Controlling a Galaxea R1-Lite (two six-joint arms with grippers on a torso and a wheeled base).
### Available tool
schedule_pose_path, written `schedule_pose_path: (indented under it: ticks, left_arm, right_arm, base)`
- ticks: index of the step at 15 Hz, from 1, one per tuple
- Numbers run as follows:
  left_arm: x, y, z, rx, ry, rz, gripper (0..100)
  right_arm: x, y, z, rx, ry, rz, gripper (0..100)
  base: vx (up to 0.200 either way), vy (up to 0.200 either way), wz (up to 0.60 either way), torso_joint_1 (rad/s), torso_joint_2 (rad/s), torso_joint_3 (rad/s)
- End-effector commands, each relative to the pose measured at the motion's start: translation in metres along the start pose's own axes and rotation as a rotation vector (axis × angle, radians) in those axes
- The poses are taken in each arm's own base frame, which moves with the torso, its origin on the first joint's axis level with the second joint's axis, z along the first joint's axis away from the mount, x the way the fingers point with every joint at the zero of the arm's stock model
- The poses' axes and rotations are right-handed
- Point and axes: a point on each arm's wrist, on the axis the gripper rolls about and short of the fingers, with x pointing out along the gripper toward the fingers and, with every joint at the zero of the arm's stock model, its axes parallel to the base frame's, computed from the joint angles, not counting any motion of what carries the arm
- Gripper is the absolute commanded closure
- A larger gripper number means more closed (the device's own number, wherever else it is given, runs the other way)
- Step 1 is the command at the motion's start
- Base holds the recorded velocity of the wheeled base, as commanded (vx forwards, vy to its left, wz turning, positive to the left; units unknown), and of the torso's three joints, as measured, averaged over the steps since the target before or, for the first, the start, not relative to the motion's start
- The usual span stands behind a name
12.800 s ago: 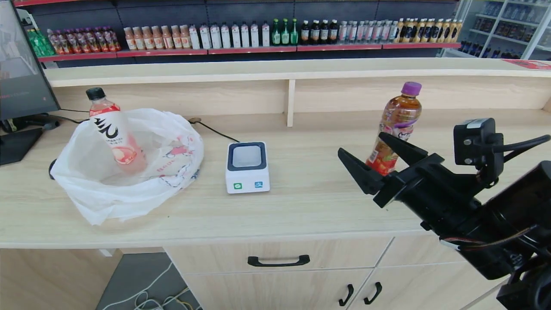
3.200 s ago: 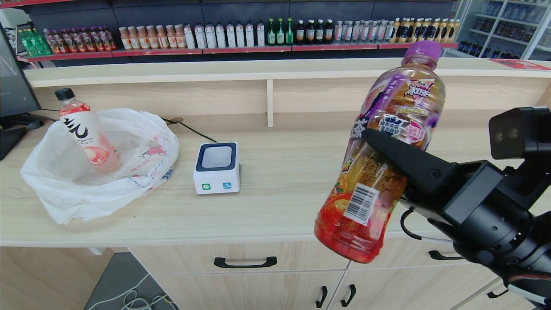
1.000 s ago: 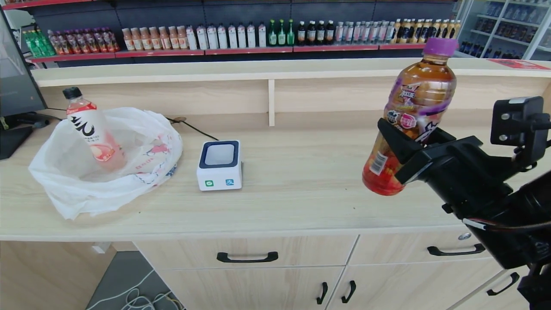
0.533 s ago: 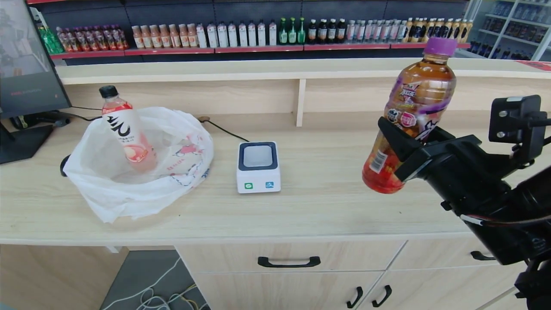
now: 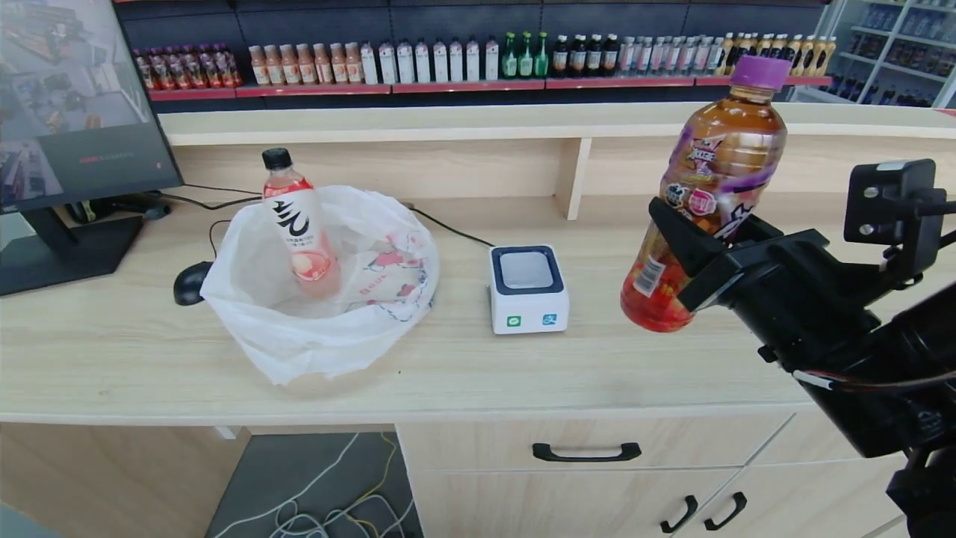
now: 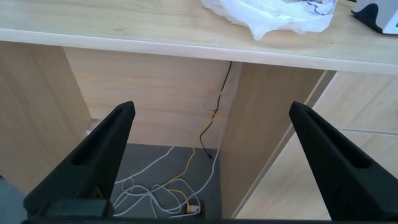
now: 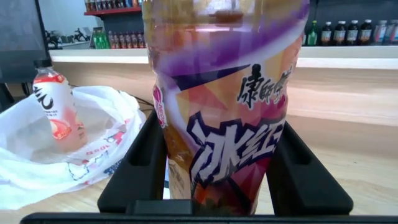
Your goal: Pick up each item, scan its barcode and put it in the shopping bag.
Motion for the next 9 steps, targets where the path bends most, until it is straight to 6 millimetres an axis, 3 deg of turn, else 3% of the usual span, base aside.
schedule_pose_path:
  ticks: [1,8,9]
  left_arm:
    - [0.0,0.0,0.0,0.0,0.0,0.0,0]
    - [0.0,0.0,0.0,0.005,0.0,0.0,0]
    - [0.0,0.0,0.0,0.008,0.0,0.0,0]
  right_arm:
    - [0.0006,0.0009,-0.0009,0.001,0.002,0.002,100]
    - [0.0049,0.0031,-0.0089,-0.003,0.022,0.006,100]
    - [0.005,0.0031,-0.0094,-0.003,0.023,0.006,100]
  base:
    - [0.0,0.2,0.0,0.002,0.0,0.002]
    - [0.0,0.2,0.0,0.001,0.0,0.002]
    - [0.0,0.0,0.0,0.0,0.0,0.0]
